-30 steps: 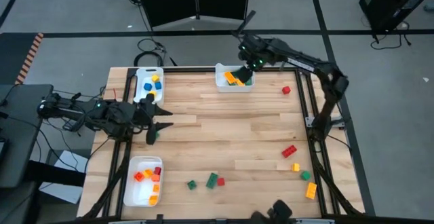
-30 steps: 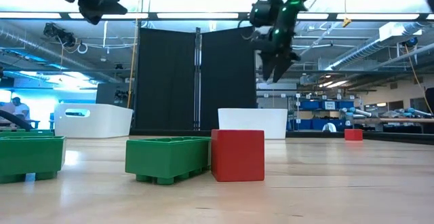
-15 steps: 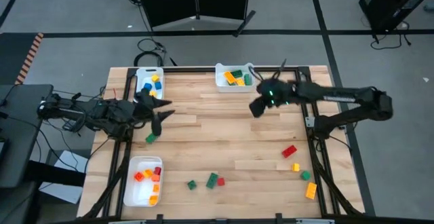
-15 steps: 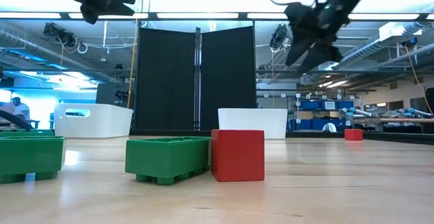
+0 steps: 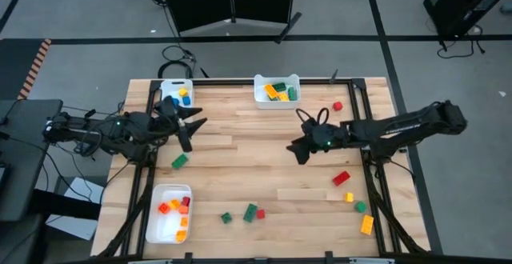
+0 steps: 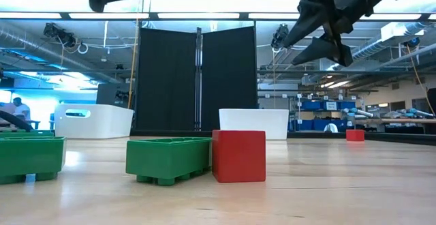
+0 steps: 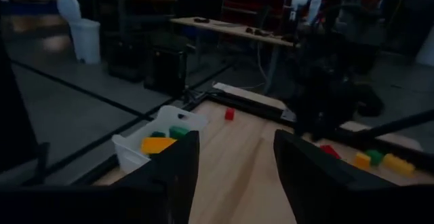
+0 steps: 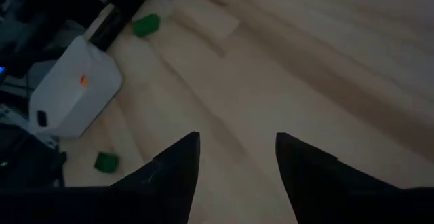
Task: Sort blocks by size
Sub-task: Put the green 8 stud game piece into the top right white bin
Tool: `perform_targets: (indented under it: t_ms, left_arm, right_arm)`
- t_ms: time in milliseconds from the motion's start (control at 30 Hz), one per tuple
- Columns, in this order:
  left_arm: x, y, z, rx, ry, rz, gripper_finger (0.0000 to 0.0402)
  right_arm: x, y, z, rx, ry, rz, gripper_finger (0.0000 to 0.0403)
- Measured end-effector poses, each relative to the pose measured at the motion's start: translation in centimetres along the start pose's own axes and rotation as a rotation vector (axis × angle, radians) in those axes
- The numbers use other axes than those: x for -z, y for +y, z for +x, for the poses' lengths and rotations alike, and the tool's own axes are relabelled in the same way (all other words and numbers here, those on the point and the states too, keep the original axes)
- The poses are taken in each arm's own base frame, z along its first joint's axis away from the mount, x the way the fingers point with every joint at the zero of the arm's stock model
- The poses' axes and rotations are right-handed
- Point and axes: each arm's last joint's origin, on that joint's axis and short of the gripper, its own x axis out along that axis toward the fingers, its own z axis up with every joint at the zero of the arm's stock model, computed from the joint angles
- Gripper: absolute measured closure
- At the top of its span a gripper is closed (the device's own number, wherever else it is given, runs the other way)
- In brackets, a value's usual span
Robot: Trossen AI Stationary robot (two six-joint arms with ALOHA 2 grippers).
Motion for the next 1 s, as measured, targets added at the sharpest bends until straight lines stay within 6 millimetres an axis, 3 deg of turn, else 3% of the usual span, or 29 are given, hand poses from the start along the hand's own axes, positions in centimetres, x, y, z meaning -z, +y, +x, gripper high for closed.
perform_targets:
  t_ms: [367,633,833,1000]
  left_arm:
    - [0.1,0.1,0.0,-0.045,-0.002,0.019,0.0116]
    - [0.4,0.0,0.3,-0.004,0.039,-0.045,0.0108]
    - [0.9,0.9,0.8,-0.175,0.332,-0.088,0.0138]
    - [1.3,1.1,2.0,-0.186,0.591,-0.028,0.0164]
  right_arm:
    - [1.7,1.2,1.2,-0.031,0.048,-0.001,0.0211]
    - [2.3,1.3,1.5,-0.017,0.075,-0.019,0.0213]
    - [2.5,1.2,1.8,-0.001,0.078,-0.024,0.0217]
    - [2.4,1.1,2.1,0.029,0.048,-0.033,0.0217]
